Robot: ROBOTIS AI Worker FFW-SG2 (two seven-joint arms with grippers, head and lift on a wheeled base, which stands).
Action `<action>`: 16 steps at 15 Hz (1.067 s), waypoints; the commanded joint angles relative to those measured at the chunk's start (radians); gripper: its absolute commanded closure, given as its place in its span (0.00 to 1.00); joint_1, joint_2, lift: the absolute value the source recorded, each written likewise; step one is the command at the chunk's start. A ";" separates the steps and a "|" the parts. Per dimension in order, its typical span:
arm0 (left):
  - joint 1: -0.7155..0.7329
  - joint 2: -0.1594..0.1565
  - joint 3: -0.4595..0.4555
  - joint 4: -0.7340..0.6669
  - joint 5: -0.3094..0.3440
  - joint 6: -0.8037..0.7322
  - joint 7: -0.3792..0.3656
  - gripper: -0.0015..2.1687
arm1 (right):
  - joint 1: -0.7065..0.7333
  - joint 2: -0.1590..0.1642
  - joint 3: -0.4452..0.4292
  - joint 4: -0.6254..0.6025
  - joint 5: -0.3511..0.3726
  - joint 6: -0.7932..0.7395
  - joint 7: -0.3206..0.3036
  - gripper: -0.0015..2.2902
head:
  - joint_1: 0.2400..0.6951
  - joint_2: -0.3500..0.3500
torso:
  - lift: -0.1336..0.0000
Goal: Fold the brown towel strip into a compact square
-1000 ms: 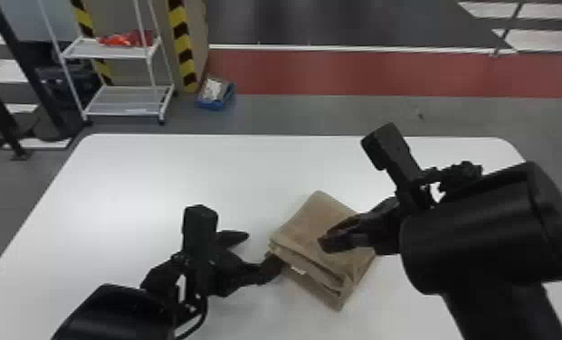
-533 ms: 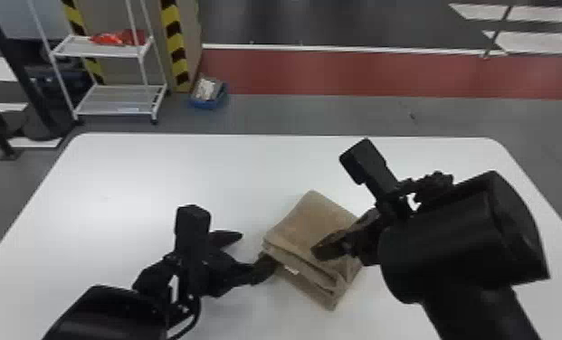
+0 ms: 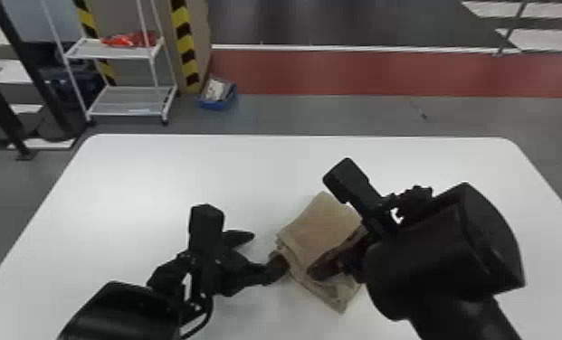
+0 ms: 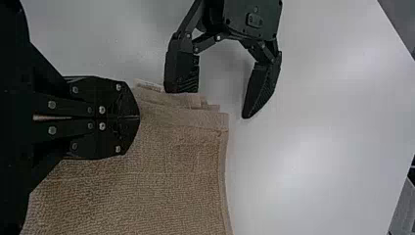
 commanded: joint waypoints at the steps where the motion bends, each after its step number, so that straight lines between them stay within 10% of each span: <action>1: -0.020 0.001 0.000 0.000 -0.023 0.009 -0.027 0.03 | 0.001 0.002 0.003 0.012 0.002 -0.001 0.003 0.74 | 1.00 0.50 | 0.07; 8: -0.050 0.001 0.029 -0.032 -0.178 0.061 -0.024 0.03 | 0.006 0.004 0.016 0.022 0.005 -0.008 0.003 0.74 | 1.00 0.53 | 0.07; 16: 0.031 0.002 -0.006 -0.199 -0.127 0.064 -0.010 0.03 | 0.011 -0.001 0.022 0.024 0.032 -0.017 0.003 0.74 | 1.00 0.60 | 0.07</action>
